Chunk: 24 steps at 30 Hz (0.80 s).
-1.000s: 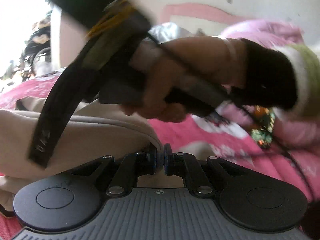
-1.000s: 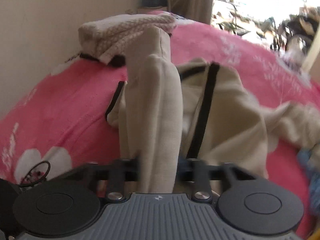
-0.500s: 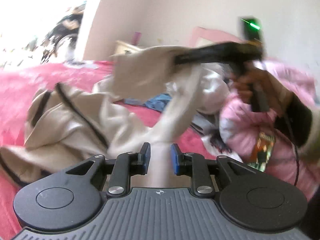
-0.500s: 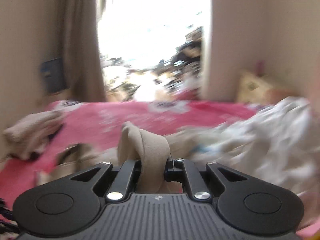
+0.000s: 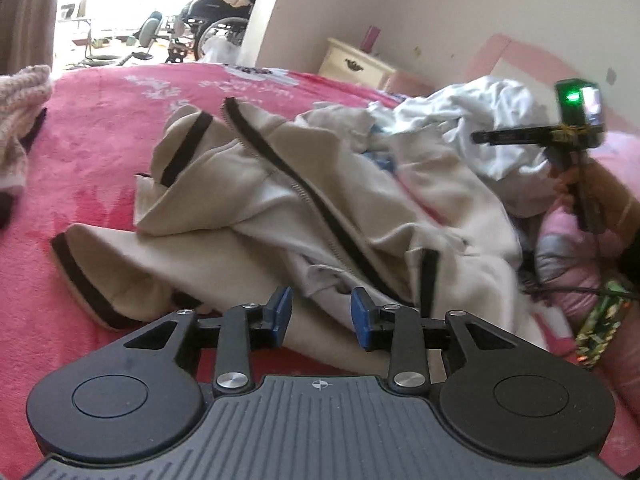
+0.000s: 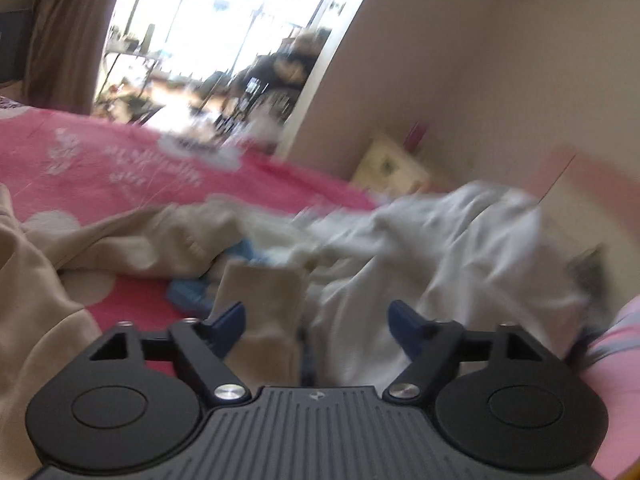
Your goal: Fold clothes
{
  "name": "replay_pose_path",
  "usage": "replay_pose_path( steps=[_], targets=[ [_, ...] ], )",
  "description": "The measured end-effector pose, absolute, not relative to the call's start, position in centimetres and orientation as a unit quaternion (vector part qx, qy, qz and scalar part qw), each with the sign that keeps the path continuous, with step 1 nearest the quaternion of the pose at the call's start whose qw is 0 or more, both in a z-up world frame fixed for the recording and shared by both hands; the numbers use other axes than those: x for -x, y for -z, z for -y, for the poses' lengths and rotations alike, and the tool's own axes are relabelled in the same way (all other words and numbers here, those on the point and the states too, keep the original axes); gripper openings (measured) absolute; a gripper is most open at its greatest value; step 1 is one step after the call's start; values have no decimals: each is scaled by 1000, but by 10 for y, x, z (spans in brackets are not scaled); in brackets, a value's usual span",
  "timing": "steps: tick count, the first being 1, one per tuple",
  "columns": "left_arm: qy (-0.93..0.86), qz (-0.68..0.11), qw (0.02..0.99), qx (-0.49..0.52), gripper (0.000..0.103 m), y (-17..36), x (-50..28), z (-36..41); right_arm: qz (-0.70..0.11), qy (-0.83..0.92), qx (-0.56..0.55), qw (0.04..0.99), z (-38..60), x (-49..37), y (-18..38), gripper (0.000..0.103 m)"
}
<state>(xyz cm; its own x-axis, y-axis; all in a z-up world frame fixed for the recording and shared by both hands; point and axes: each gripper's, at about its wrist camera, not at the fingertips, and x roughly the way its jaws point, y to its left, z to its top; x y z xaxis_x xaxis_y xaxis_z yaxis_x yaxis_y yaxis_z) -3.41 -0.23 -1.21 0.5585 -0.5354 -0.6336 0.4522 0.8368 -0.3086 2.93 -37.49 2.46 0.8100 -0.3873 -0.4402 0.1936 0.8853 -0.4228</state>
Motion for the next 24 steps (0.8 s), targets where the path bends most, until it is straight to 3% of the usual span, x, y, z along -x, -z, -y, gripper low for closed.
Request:
replay_pose_path(
  steps=[5,11,16,20,22,23,24],
  targets=[
    [254,-365,896,14,33,18,21,3,-188,83,107,973,368,-5,-66,98],
    [207,-345,915,-22,36,27,-12,0,-291,-169,-34,941,307,-48,-60,99],
    [178,-347,921,-9,37,32,-27,-7,-348,-231,37,908,205,-89,-18,95],
    [178,-350,920,-10,37,33,-23,-9,-371,-201,92,902,161,-118,18,79],
    [181,-347,920,-16,37,32,-19,-9,-391,-185,117,894,157,-128,34,65],
    [182,-345,920,-17,37,32,-18,-10,-396,-176,120,893,159,-129,39,55],
    [183,-344,921,-17,37,31,-16,-10,-393,-167,112,897,168,-126,39,36]
  ],
)
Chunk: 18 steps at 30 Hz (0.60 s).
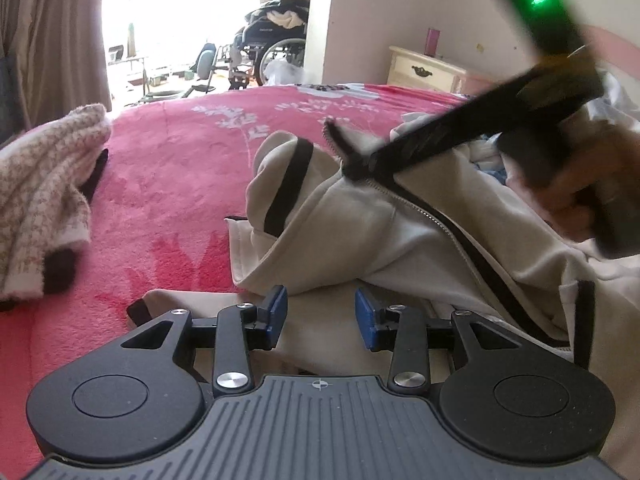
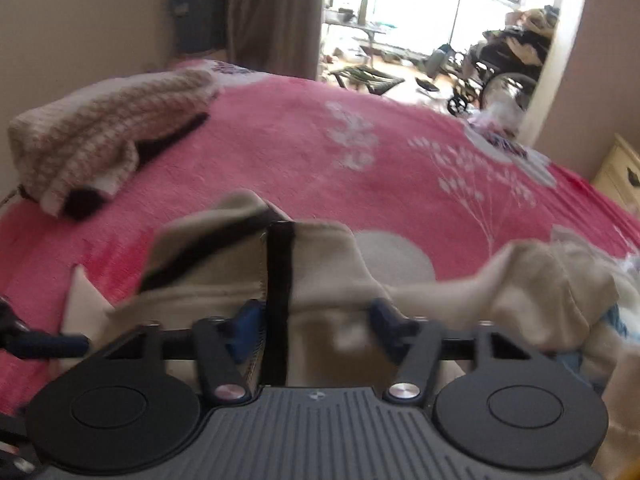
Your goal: Fold clothes
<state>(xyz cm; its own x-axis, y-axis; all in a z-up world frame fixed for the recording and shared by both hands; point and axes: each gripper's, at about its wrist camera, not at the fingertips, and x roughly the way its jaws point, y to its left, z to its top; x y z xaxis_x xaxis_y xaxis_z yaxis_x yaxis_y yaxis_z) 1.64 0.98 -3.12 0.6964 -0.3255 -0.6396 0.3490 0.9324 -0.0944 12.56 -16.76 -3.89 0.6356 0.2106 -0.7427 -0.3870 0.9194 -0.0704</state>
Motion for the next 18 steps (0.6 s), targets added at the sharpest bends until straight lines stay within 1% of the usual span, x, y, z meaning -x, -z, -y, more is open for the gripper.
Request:
replay_pose_path(
  steps=[3,4,8,10,12,18],
  targets=[
    [186,-337,923,-20,38,30,-15,-11,-372,-134,81,915,199,-107,26,18],
    [188,-334,923,-22,39,29,-15,-11,-364,-118,74,921,211,-99,20,17],
    [200,-319,925,-51,45,31,-18,-4,-342,-70,40,936,260,-65,1,14],
    [201,-311,926,-71,52,34,-22,4,-321,-46,39,945,278,-43,-8,13],
    [198,-303,928,-92,55,36,-26,11,-295,-23,45,954,292,-20,-19,13],
    [188,-271,933,-145,59,39,-31,26,-218,22,103,970,304,34,-54,13]
  ],
)
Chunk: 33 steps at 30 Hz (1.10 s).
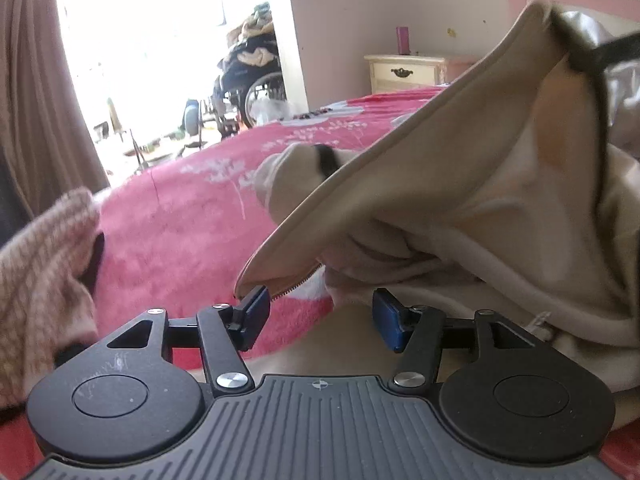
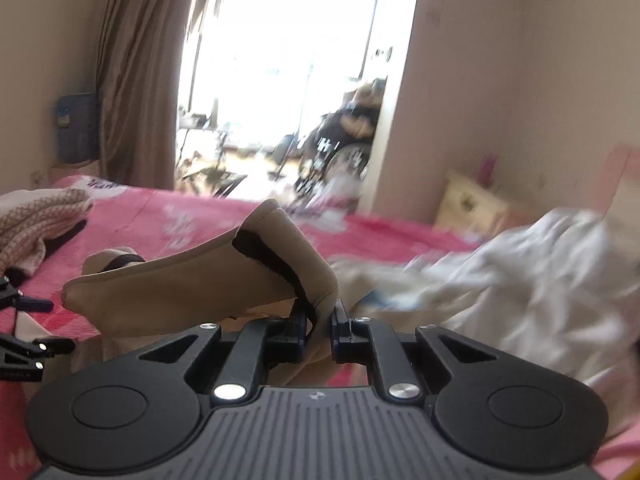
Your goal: Fold clothes
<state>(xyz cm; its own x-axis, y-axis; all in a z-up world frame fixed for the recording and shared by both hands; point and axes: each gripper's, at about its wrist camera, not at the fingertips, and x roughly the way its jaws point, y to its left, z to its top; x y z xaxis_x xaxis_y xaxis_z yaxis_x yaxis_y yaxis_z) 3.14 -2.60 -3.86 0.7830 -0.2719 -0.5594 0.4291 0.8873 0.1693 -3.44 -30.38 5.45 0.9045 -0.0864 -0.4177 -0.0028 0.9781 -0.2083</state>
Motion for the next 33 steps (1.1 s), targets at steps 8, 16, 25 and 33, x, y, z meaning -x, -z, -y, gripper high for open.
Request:
replay_pose_path(
  steps=[8,16,25,33],
  targets=[
    [181,-185,929,-266,72,35,-27,64,-175,25,153,972,302,67,-71,13],
    [122,-209,932,-270,75,51,-55,89,-163,27,148,975,311,76,-75,13],
    [140,-261,951,-95,75,48,-95,71,-176,26,118,977,325,74,-70,13],
    [181,-261,948,11,75,34,-117,42,-189,29,95,977,338,68,-64,13]
  ],
)
